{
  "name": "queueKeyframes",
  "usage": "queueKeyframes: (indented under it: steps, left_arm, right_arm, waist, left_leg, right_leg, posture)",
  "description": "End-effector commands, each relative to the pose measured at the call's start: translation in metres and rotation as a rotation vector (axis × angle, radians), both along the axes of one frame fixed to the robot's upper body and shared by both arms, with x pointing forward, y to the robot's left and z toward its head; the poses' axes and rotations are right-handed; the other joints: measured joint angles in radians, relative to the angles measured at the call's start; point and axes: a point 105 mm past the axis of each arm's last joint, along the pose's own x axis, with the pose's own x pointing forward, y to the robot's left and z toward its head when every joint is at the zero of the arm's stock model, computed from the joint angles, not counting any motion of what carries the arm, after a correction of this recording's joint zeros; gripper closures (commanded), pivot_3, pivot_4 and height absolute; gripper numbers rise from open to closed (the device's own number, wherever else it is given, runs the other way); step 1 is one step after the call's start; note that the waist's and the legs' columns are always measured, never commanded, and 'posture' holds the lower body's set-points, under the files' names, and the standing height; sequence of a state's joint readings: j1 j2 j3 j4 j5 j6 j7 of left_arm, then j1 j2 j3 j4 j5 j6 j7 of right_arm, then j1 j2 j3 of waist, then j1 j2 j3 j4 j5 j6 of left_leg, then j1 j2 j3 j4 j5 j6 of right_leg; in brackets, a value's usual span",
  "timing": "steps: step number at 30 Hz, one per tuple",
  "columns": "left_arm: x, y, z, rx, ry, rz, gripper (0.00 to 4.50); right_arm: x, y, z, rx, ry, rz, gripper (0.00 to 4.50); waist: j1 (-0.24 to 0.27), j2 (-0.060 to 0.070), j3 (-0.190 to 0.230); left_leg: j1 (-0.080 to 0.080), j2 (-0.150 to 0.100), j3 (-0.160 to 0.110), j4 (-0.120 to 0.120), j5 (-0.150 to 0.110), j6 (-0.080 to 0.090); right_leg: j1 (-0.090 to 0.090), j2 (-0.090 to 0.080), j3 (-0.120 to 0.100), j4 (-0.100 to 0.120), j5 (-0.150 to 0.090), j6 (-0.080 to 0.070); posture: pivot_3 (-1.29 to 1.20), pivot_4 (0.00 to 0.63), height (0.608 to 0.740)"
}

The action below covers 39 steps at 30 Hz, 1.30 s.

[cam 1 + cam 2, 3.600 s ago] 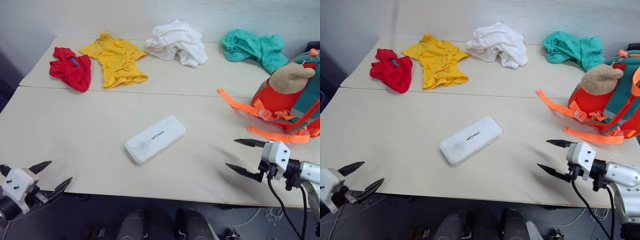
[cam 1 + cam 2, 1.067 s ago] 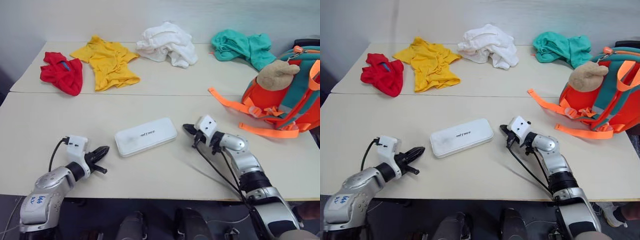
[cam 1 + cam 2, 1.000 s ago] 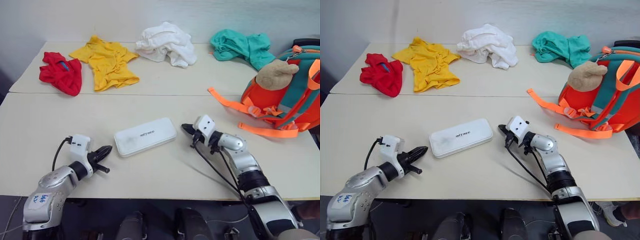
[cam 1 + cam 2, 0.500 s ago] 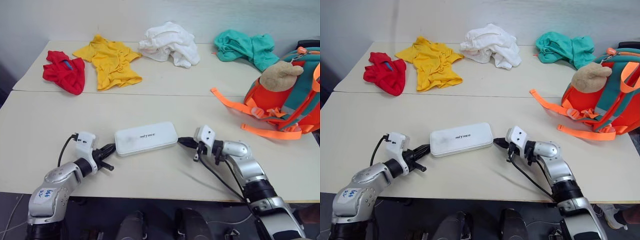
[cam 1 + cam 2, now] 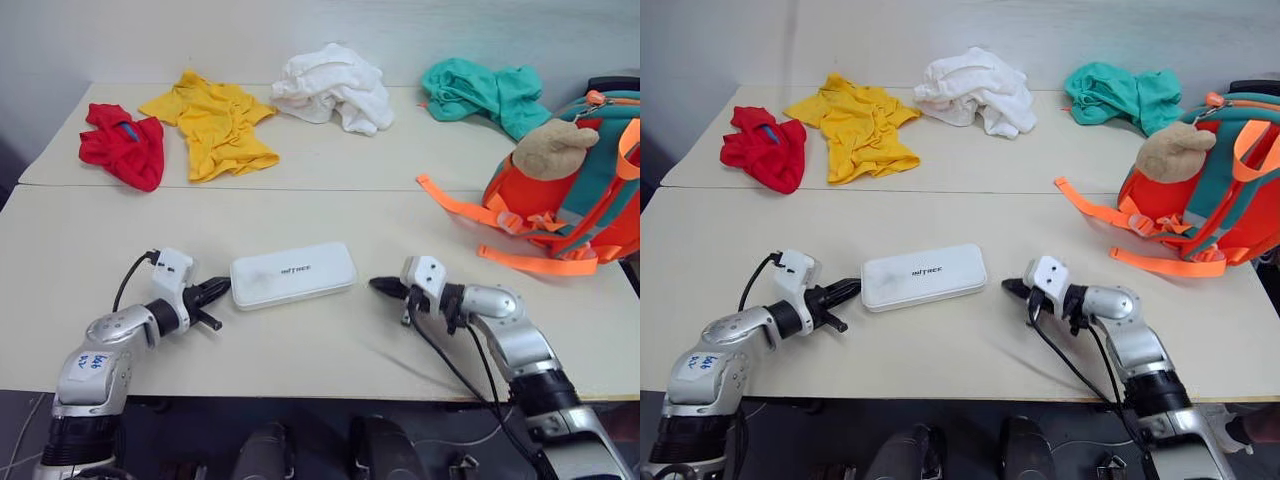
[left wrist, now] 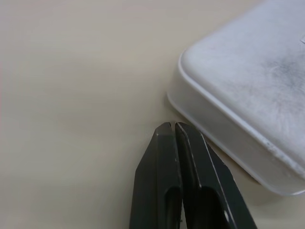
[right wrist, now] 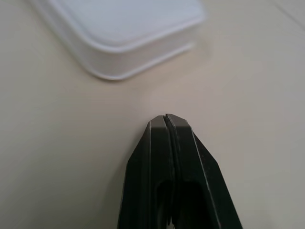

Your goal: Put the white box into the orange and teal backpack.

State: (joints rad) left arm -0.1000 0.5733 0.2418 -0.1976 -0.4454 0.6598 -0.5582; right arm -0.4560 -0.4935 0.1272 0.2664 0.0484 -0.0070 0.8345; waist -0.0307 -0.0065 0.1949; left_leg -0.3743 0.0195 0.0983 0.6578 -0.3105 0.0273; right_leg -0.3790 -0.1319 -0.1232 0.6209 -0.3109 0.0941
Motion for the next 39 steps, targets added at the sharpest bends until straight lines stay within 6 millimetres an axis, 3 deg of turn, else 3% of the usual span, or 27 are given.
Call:
queueKeyframes:
  steps: [1, 5, 9, 13, 19, 22, 26, 29, 31, 35, 39]
  left_arm:
    - [-0.010, -0.007, 0.020, -0.055, -0.055, -0.039, 4.36]
    - [-0.007, -0.015, 0.023, -0.062, -0.077, -0.017, 4.36]
    - [-0.002, -0.021, 0.017, -0.044, -0.062, -0.024, 4.36]
    - [0.004, -0.019, 0.005, 0.010, -0.015, -0.011, 4.36]
    - [0.008, -0.019, 0.005, 0.017, -0.028, -0.029, 4.36]
    - [0.008, -0.004, 0.010, 0.013, -0.035, 0.013, 4.36]
    - [-0.005, 0.020, 0.025, -0.024, 0.038, -0.046, 3.46]
    - [-0.018, 0.040, 0.026, -0.117, 0.255, -0.072, 2.49]
    - [-0.026, 0.042, 0.030, -0.233, 0.432, -0.115, 1.83]
    - [-0.008, 0.041, 0.033, -0.444, 0.657, -0.032, 0.57]
    - [0.013, 0.022, 0.041, -0.580, 0.713, -0.069, 0.57]
  right_arm:
    - [0.010, 0.011, 0.004, 0.017, -0.051, -0.019, 4.50]
    - [0.002, 0.039, 0.005, 0.054, -0.033, 0.104, 4.50]
    - [-0.011, 0.046, 0.005, 0.042, -0.005, 0.179, 4.50]
    - [-0.023, 0.043, 0.006, 0.023, 0.037, 0.218, 4.50]
    - [-0.033, 0.032, 0.003, -0.004, 0.071, 0.197, 4.50]
    - [-0.029, 0.017, 0.002, -0.012, 0.066, 0.131, 4.50]
    - [-0.029, -0.005, 0.000, -0.047, 0.078, 0.100, 4.50]
    - [-0.030, -0.010, 0.000, -0.064, 0.090, 0.126, 4.50]
    - [-0.030, -0.008, 0.000, -0.072, 0.090, 0.148, 4.50]
    - [-0.027, -0.005, 0.001, -0.081, 0.082, 0.173, 4.50]
    - [-0.024, 0.005, 0.000, -0.093, 0.079, 0.203, 4.50]
  waist:
    - [0.002, 0.000, 0.000]
    - [0.004, 0.000, 0.000]
    - [0.006, 0.000, 0.000]
    - [0.006, 0.000, 0.000]
    - [0.007, 0.000, 0.000]
    - [0.007, 0.000, 0.000]
    - [0.006, 0.000, 0.000]
    - [0.005, 0.000, 0.001]
    - [0.004, 0.000, 0.001]
    - [0.014, 0.000, 0.001]
    - [0.012, -0.001, 0.002]
  left_leg:
    - [0.000, 0.000, 0.000, -0.001, 0.000, 0.000]
    - [0.000, 0.000, 0.000, -0.001, 0.001, 0.001]
    - [-0.001, -0.001, 0.000, -0.001, 0.001, 0.001]
    - [-0.001, -0.001, 0.000, -0.001, 0.001, 0.001]
    - [-0.001, -0.001, -0.001, -0.002, 0.001, 0.001]
    - [-0.001, -0.001, -0.001, -0.002, 0.001, 0.001]
    - [-0.001, -0.001, -0.001, -0.002, 0.001, 0.001]
    - [-0.001, -0.001, -0.001, -0.003, 0.001, 0.001]
    - [0.000, -0.001, -0.001, -0.003, 0.001, 0.001]
    - [0.000, -0.002, -0.001, -0.004, 0.002, 0.001]
    - [-0.001, -0.003, -0.001, -0.003, 0.002, 0.001]
  right_leg:
    - [0.000, 0.000, 0.000, 0.001, 0.000, 0.000]
    - [0.001, 0.000, 0.000, 0.000, 0.000, 0.000]
    - [0.001, 0.000, -0.001, 0.001, 0.000, 0.000]
    - [0.001, 0.000, -0.001, 0.000, 0.000, 0.000]
    - [0.001, -0.001, -0.001, 0.000, 0.000, 0.000]
    - [0.001, -0.001, -0.001, 0.000, 0.000, 0.000]
    - [0.001, -0.001, -0.001, 0.000, 0.000, 0.000]
    - [0.000, -0.001, -0.001, -0.001, 0.000, 0.000]
    - [0.000, -0.001, -0.001, -0.001, 0.000, 0.000]
    - [0.000, -0.001, -0.001, 0.000, 0.000, 0.001]
    - [0.000, 0.000, -0.001, 0.002, 0.000, 0.001]
  posture:
    - [0.00, 0.150, 0.740]
    - [0.00, 0.150, 0.740]
    - [0.00, 0.150, 0.740]
    - [0.00, 0.150, 0.740]
    - [0.00, 0.150, 0.740]
    - [0.00, 0.150, 0.740]
    - [0.00, 0.150, 0.740]
    - [0.00, 0.150, 0.740]
    - [0.00, 0.150, 0.740]
    - [0.00, 0.150, 0.740]
    - [0.00, 0.150, 0.740]
